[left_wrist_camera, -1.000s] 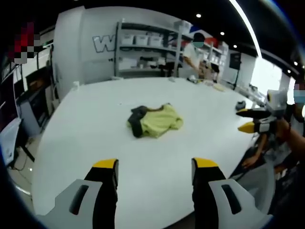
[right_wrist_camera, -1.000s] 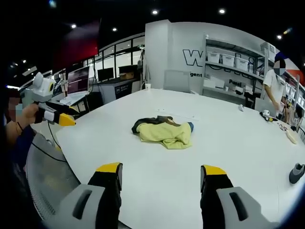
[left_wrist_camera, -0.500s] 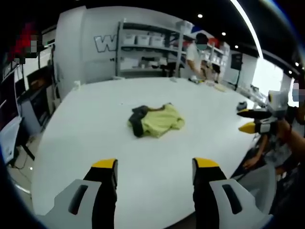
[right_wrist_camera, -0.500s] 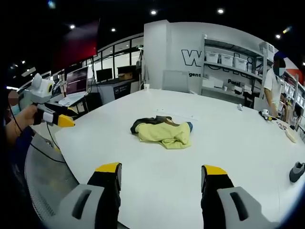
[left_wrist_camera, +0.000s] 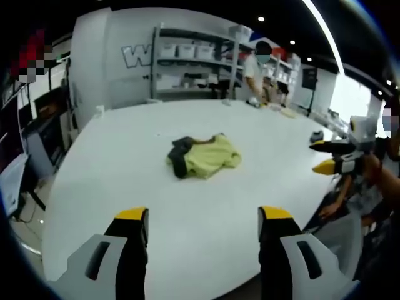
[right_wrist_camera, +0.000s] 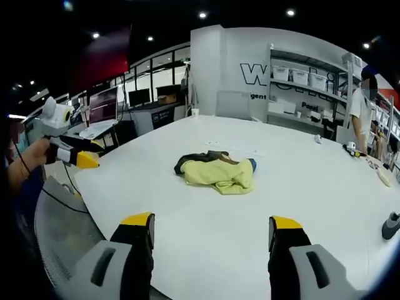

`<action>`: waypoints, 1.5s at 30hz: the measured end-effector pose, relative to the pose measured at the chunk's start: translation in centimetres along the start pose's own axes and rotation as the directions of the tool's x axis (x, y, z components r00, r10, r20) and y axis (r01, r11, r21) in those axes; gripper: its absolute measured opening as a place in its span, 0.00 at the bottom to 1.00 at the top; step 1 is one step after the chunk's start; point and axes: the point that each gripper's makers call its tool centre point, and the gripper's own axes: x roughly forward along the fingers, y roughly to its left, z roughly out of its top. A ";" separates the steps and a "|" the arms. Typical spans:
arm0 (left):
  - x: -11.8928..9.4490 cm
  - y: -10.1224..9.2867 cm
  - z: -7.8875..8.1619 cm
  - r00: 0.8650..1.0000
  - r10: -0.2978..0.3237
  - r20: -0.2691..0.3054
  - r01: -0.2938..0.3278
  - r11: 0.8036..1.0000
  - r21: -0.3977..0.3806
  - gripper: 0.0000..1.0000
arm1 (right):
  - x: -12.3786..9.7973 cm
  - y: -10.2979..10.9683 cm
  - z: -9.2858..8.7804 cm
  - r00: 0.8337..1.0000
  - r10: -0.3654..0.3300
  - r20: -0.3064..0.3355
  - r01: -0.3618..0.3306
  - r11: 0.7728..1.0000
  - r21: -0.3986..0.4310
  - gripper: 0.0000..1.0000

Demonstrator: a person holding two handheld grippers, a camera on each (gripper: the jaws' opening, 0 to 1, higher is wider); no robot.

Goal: Fold the garment on the visible template until the final outline fits inside the template.

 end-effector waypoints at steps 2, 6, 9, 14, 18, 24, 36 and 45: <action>0.0 0.0 0.0 1.000 0.005 -0.002 -0.005 1.000 -0.001 0.71 | 0.2 0.0 -0.1 1.000 0.006 -0.007 -0.006 1.000 0.005 0.81; 0.0 -0.1 0.0 1.000 0.006 -0.002 -0.006 1.000 -0.005 0.72 | 0.3 0.1 -0.3 1.000 0.010 -0.016 -0.010 1.000 0.003 0.82; 0.0 0.1 0.0 1.000 0.007 -0.006 -0.007 1.000 -0.003 0.72 | 0.5 0.2 -0.4 1.000 0.014 -0.024 -0.014 1.000 0.002 0.83; 0.3 0.4 0.1 1.000 0.006 -0.007 -0.007 1.000 -0.005 0.72 | 0.8 0.1 -0.2 1.000 0.012 -0.023 -0.012 1.000 0.000 0.83; 0.7 0.5 0.1 1.000 0.007 -0.012 -0.007 1.000 -0.008 0.71 | 1.3 -0.3 0.2 1.000 0.005 -0.019 -0.006 1.000 -0.012 0.82; 2.0 0.9 0.0 1.000 0.001 -0.020 -0.002 1.000 -0.015 0.70 | 2.3 -0.7 0.6 1.000 0.024 -0.005 -0.024 1.000 0.001 0.80; 4.6 0.6 0.9 0.999 -0.034 -0.024 0.034 0.999 -0.005 0.70 | 5.0 -1.3 0.9 0.999 0.052 -0.017 -0.052 0.998 -0.025 0.82; 7.7 0.1 1.5 0.998 -0.055 -0.028 0.055 0.998 0.001 0.69 | 8.1 -1.8 1.2 0.996 0.090 -0.012 -0.090 0.996 -0.026 0.85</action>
